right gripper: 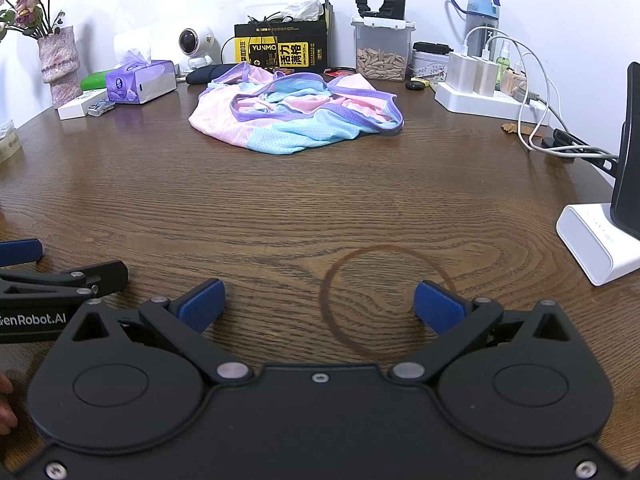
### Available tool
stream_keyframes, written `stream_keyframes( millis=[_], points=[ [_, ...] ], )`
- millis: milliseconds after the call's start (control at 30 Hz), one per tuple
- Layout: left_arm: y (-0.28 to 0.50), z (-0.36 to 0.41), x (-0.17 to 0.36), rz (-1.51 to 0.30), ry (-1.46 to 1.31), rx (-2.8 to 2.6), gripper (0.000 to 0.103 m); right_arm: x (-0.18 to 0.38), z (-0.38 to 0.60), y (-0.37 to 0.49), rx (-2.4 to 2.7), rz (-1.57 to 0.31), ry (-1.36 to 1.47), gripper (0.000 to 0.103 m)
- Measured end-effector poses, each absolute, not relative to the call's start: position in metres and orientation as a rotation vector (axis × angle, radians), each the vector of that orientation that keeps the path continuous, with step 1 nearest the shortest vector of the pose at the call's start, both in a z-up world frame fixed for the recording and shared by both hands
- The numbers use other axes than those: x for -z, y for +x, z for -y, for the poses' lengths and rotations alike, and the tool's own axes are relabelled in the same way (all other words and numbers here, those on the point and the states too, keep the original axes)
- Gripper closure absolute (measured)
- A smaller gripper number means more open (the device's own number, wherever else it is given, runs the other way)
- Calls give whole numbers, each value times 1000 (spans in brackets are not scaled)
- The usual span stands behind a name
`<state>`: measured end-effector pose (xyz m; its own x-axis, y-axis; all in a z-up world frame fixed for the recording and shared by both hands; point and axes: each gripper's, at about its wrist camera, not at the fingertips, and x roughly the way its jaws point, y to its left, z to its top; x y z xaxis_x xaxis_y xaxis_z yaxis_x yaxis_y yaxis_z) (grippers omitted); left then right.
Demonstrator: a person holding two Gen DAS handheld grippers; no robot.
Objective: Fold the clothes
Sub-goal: 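Move both grippers toward the pink-and-blue garment on the table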
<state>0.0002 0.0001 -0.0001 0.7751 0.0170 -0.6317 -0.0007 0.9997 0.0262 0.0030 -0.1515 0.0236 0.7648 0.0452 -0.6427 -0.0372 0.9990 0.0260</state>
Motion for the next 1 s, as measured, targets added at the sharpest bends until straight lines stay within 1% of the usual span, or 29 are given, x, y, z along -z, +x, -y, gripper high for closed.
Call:
stream_keyframes(
  millis=[67,333,433,667,800,900,1000],
  points=[
    [1,0,0,-685,24,-10,0,-24,143,5,-27,-699,18,0],
    [1,-2,0,-685,20,-11,0,-24,159,3,-34,-695,41,0],
    [1,-4,0,-684,20,-11,0,-22,143,4,-34,-699,39,0],
    [2,-3,-2,-685,19,-16,0,-23,160,3,-25,-700,44,0],
    [0,-5,-2,-688,17,-10,0,-23,139,13,-29,-722,21,0],
    [-8,-4,-24,-749,46,6,0,-42,146,12,-89,-820,18,0],
    [-20,-2,-74,-797,42,45,0,-71,157,6,-149,-870,27,0]
  ],
)
